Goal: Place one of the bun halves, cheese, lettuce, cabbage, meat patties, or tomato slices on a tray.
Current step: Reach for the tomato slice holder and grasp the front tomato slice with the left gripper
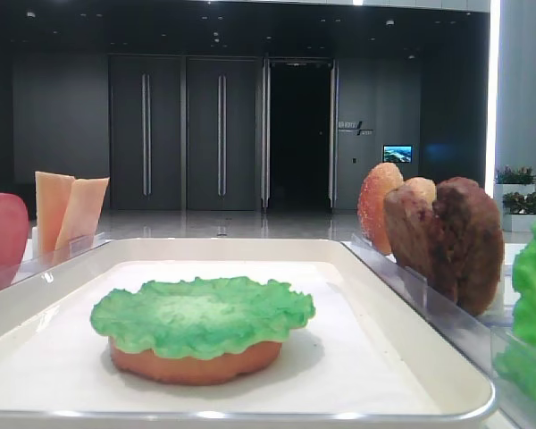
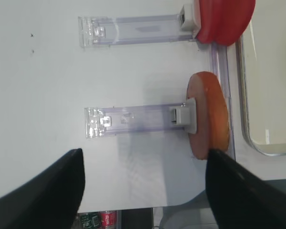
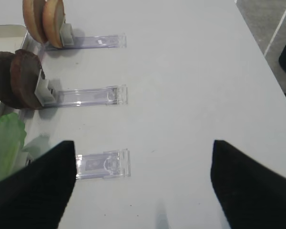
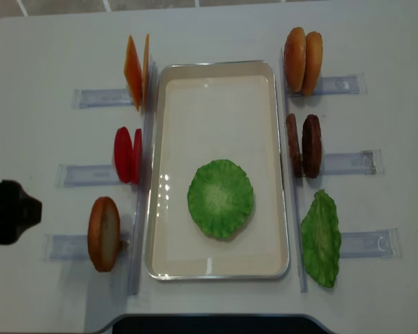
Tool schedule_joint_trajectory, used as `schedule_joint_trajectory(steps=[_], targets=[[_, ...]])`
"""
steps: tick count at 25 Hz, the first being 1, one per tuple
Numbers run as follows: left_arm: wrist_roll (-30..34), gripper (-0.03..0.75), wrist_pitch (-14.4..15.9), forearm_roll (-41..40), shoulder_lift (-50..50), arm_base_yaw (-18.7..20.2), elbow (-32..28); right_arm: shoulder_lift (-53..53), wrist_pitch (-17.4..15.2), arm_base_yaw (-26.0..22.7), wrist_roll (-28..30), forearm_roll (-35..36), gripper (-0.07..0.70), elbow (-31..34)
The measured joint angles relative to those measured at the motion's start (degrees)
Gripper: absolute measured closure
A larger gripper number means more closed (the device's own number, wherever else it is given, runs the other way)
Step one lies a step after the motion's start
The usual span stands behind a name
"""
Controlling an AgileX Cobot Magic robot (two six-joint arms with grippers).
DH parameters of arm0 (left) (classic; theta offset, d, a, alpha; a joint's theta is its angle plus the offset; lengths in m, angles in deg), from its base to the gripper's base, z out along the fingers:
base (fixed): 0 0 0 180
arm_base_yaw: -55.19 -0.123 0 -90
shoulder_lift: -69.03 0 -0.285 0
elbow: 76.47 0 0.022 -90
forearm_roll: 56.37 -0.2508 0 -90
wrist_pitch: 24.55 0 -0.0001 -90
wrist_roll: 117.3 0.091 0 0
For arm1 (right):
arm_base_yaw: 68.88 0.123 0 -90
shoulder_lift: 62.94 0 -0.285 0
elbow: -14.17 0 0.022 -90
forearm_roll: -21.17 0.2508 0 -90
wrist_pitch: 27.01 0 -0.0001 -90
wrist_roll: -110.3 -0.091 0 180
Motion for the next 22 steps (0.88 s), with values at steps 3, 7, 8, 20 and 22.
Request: schedule_joint_trajectory(steps=[3,7,8,20,22], targets=[[0.0,0.118,-0.01,0.06,-5.56,0.0,4.2,0.0,0.0,0.0,0.02,0.0,0.055,0.0],[-0.01,0.118,-0.12,0.06,-12.99,0.0,9.5,0.0,0.0,0.0,0.02,0.0,0.055,0.0],[-0.01,0.118,-0.17,0.06,-14.9,0.0,10.92,0.0,0.0,0.0,0.02,0.0,0.055,0.0],[0.49,0.119,-0.32,0.63,-34.89,0.0,24.31,0.0,0.0,0.0,0.02,0.0,0.055,0.0],[0.56,0.119,-0.06,0.63,-37.46,0.0,25.83,0.0,0.0,0.0,0.02,0.0,0.055,0.0]])
